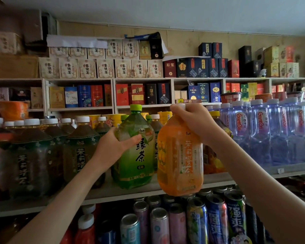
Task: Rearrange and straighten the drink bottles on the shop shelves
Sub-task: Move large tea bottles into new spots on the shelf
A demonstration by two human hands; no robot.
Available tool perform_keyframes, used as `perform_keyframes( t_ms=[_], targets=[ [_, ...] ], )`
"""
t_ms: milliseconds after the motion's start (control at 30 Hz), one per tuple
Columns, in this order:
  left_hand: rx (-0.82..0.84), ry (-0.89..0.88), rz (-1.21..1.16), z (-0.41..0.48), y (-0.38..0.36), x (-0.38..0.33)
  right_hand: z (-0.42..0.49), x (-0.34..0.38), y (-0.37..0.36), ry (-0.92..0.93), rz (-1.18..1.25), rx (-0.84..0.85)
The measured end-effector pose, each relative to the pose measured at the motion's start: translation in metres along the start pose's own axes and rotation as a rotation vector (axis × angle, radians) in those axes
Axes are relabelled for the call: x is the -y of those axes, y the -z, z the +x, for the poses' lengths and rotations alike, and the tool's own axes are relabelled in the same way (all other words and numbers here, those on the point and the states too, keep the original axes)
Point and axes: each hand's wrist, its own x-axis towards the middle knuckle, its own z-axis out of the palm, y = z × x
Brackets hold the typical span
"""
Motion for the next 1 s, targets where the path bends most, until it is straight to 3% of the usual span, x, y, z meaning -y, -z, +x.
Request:
perform_keyframes(
  t_ms=[300,600,833,1000],
  targets=[
    [0.012,-0.054,0.102,0.013,-0.029,-0.004,-0.008,0.001,0.022,-0.031,0.07,0.022],
    [0.138,0.033,0.042,0.03,-0.08,0.006,-0.026,-0.01,0.036,-0.025,-0.002,0.009],
    [0.155,0.065,-0.053,0.029,-0.08,0.022,-0.041,-0.014,0.02,0.042,-0.058,0.019],
    [0.064,0.077,0.005,0.023,-0.084,0.019,-0.049,-0.017,-0.001,0.034,-0.002,-0.031]
  ],
)
